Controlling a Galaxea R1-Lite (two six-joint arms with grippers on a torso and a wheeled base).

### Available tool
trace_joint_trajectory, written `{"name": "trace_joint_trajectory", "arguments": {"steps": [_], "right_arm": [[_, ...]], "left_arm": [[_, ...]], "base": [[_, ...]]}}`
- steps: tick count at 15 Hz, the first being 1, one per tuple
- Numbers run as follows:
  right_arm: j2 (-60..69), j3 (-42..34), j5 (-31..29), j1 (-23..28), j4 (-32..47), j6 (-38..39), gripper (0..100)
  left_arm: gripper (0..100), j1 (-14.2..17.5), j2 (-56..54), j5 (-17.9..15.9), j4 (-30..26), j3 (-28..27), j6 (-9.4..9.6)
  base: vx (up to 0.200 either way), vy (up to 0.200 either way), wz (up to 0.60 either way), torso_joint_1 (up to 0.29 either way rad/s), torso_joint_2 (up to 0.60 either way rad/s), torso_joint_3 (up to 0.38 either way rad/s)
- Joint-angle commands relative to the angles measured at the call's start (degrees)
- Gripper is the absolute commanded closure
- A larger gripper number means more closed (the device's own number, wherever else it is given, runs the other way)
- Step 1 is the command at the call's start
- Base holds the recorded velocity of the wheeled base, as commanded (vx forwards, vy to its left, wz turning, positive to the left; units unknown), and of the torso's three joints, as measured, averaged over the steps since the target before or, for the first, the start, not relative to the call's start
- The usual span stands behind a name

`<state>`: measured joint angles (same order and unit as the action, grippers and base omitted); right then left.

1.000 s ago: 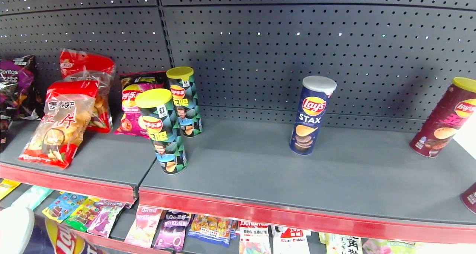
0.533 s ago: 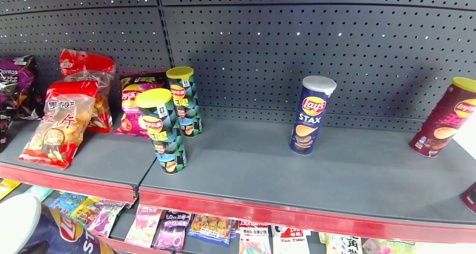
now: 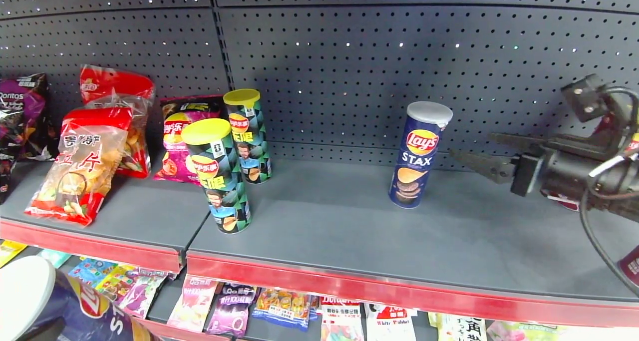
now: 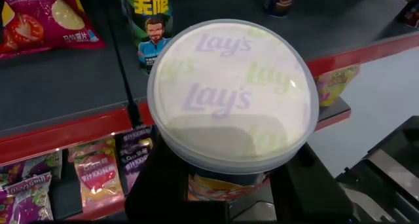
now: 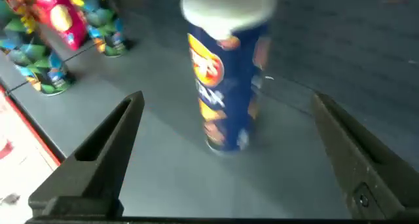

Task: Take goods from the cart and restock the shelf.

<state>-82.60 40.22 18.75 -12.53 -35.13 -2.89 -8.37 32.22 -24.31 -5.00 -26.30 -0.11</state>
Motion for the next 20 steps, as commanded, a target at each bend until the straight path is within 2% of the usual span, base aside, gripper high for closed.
{"name": "trace_joint_trajectory", "arguments": {"steps": [1,9,20], "right_arm": [[-9.8,4.1,1.3,1.2,-0.5,-1.0,0],[-10.6,5.4,6.9,2.1,-0.5,-2.6,0],[-17.9,13.4,14.7,2.6,-0.4,-4.3,0]], "left_arm": [[100,0.0,0.1,0.0,0.1,-0.2,-0.07],[100,0.0,0.1,0.0,0.1,-1.0,0.02],[100,0.0,0.3,0.0,0.1,-2.4,0.02]], "base": [[0.0,0.0,0.0,0.0,0.0,0.0],[0.0,0.0,0.0,0.0,0.0,0.0],[0.0,0.0,0.0,0.0,0.0,0.0]]}}
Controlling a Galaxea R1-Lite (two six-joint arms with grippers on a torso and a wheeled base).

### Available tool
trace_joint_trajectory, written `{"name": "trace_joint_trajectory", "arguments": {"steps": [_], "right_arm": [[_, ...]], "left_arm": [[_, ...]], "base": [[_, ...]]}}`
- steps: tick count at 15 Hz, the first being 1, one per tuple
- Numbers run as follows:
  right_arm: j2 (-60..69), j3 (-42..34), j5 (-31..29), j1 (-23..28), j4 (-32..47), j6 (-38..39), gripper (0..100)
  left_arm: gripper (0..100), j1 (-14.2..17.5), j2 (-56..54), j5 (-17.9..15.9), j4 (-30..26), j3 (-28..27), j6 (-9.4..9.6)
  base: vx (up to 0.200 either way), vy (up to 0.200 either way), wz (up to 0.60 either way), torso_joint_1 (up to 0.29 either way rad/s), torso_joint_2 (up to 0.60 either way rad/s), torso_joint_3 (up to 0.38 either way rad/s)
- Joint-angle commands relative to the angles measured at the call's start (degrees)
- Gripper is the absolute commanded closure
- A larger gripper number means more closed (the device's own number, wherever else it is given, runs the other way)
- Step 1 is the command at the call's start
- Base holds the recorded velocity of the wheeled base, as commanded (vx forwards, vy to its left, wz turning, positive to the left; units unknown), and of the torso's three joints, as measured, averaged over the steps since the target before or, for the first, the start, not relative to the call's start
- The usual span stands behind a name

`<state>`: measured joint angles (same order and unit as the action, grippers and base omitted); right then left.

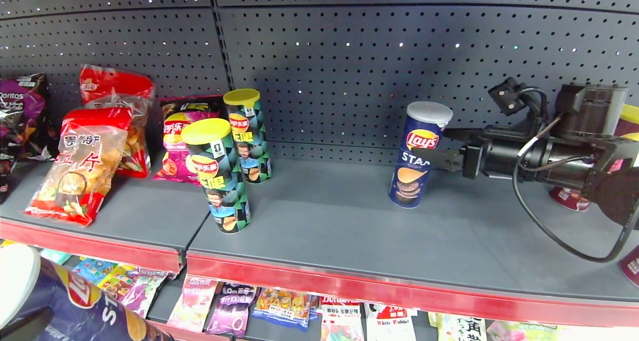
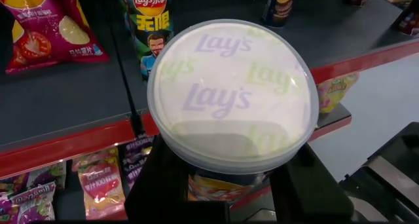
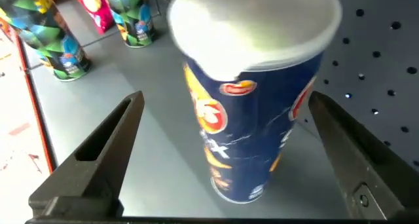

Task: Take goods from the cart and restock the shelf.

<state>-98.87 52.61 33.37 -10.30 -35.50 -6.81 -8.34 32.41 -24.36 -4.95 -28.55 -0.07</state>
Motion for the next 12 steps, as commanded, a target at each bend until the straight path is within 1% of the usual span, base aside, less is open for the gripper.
{"name": "trace_joint_trajectory", "arguments": {"steps": [1,3,7,12], "right_arm": [[-2.6,2.1,1.6,0.8,0.0,-0.5,0],[-3.7,3.6,2.9,1.4,0.0,-0.6,0],[-4.3,4.4,3.8,1.3,0.0,-0.6,0],[-7.0,8.2,4.3,1.3,0.0,-0.6,0]], "left_arm": [[100,0.0,0.1,0.0,0.0,-0.1,-0.01],[100,0.0,0.1,0.0,0.0,-0.1,-0.01],[100,0.0,0.2,0.0,0.0,-0.1,-0.01],[100,0.0,0.5,0.0,0.0,-0.1,-0.01]], "base": [[0.0,0.0,0.0,0.0,0.0,0.0],[0.0,0.0,0.0,0.0,0.0,0.0],[0.0,0.0,0.0,0.0,0.0,0.0],[0.0,0.0,0.0,0.0,0.0,0.0]]}}
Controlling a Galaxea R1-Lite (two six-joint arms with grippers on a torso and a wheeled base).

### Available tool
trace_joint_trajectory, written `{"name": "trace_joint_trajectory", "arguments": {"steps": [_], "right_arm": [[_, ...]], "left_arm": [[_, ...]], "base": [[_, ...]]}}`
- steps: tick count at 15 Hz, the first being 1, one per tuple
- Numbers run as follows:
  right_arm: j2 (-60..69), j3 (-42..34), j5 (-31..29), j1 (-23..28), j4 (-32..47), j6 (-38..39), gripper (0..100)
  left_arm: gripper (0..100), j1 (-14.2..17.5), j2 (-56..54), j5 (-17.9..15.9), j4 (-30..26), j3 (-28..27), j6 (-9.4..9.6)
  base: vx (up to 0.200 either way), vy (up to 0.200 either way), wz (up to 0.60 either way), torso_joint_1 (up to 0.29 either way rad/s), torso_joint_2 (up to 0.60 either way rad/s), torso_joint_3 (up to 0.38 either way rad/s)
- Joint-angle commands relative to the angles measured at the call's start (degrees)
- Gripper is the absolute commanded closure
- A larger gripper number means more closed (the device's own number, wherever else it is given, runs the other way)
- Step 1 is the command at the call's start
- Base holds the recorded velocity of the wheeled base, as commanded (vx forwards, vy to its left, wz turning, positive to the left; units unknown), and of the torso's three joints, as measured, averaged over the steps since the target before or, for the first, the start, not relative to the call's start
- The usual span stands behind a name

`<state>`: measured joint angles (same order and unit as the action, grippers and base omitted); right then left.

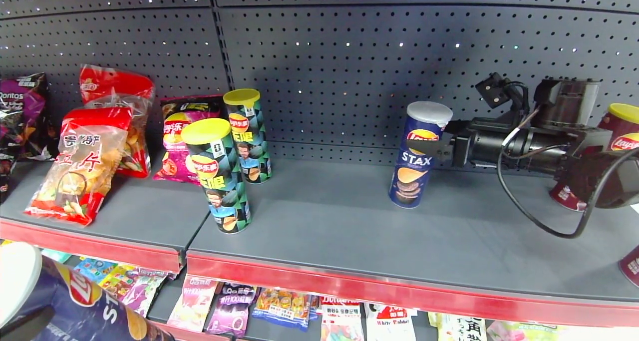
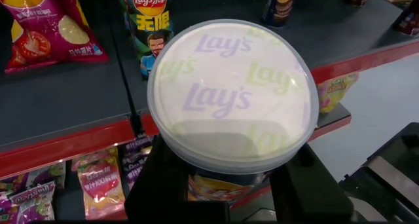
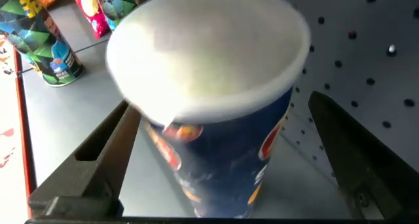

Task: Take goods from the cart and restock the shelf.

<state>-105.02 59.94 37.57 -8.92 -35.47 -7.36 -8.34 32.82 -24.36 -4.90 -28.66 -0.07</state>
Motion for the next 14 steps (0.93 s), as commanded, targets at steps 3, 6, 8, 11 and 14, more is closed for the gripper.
{"name": "trace_joint_trajectory", "arguments": {"steps": [3,6,8,11,14], "right_arm": [[-1.1,0.5,0.3,-0.2,0.0,-0.1,100],[-1.4,0.4,0.7,-0.2,-0.1,-0.6,100],[-1.1,-0.2,0.9,-0.2,-0.1,-0.9,100],[4.7,-4.7,1.2,-1.1,0.2,-0.7,100],[11.2,-9.9,1.2,-2.3,0.4,-0.7,100]], "left_arm": [[100,0.0,0.1,0.0,0.0,-0.2,-0.01],[100,0.0,0.1,0.0,0.0,-0.3,-0.01],[100,0.0,0.3,0.0,0.0,-0.3,-0.01],[100,0.0,0.4,0.0,0.0,-0.4,-0.01],[100,0.0,0.6,0.0,0.1,-1.1,-0.01]], "base": [[0.0,0.0,0.0,0.0,0.0,0.0],[0.0,0.0,0.0,0.0,0.0,0.0],[0.0,0.0,0.0,0.0,0.0,0.0],[0.0,0.0,0.0,0.0,0.0,0.0],[0.0,0.0,0.0,0.0,0.0,0.0]]}}
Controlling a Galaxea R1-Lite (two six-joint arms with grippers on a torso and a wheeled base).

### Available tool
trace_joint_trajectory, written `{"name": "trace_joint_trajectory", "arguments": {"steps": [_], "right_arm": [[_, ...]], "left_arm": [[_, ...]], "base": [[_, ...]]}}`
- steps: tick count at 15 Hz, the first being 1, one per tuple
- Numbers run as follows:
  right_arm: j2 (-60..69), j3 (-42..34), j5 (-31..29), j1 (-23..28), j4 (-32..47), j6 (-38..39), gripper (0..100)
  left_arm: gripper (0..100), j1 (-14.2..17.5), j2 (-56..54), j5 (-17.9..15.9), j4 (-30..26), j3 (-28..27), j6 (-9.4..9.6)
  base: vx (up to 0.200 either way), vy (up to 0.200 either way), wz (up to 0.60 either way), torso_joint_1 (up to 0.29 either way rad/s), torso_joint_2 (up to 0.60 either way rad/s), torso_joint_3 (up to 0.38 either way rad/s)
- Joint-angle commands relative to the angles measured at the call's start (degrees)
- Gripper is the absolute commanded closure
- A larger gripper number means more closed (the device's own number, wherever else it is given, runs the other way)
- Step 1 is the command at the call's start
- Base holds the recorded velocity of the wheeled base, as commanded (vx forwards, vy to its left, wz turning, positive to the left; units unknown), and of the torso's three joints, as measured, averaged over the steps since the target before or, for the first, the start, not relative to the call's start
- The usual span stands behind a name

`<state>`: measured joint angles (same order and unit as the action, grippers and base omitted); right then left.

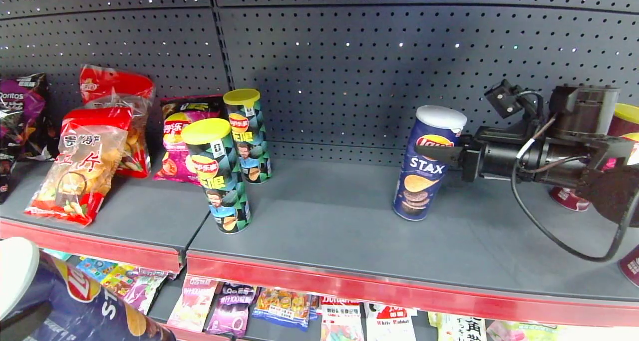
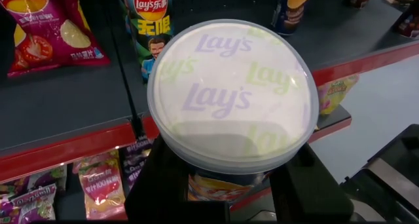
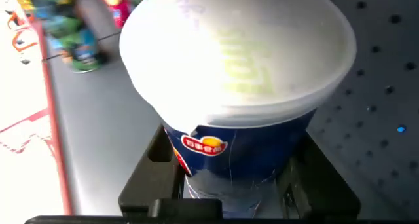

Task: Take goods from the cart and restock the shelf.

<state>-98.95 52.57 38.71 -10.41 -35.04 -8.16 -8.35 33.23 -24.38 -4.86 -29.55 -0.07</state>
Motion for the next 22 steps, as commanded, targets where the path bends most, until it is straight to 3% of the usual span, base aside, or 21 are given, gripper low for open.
{"name": "trace_joint_trajectory", "arguments": {"steps": [1,6,10,22], "right_arm": [[6.8,-3.5,0.1,-1.5,0.0,0.1,100],[11.1,-6.9,0.1,-2.5,0.1,-0.8,100],[13.2,-12.8,3.7,-2.1,0.1,-0.8,100],[13.1,-17.1,4.4,-2.7,0.1,-3.6,100]], "left_arm": [[100,0.0,0.2,-0.1,0.0,-0.4,-0.01],[100,0.0,1.0,-0.1,0.0,-1.4,0.07],[100,0.0,1.8,0.0,0.0,-2.2,0.16],[100,-0.1,1.7,-0.1,0.0,-2.1,0.78]], "base": [[0.0,0.0,0.0,0.0,0.0,0.0],[0.0,0.0,0.0,0.0,0.0,0.0],[0.0,0.0,0.0,0.0,0.0,0.0],[0.0,0.0,0.0,0.0,0.0,0.0]]}}
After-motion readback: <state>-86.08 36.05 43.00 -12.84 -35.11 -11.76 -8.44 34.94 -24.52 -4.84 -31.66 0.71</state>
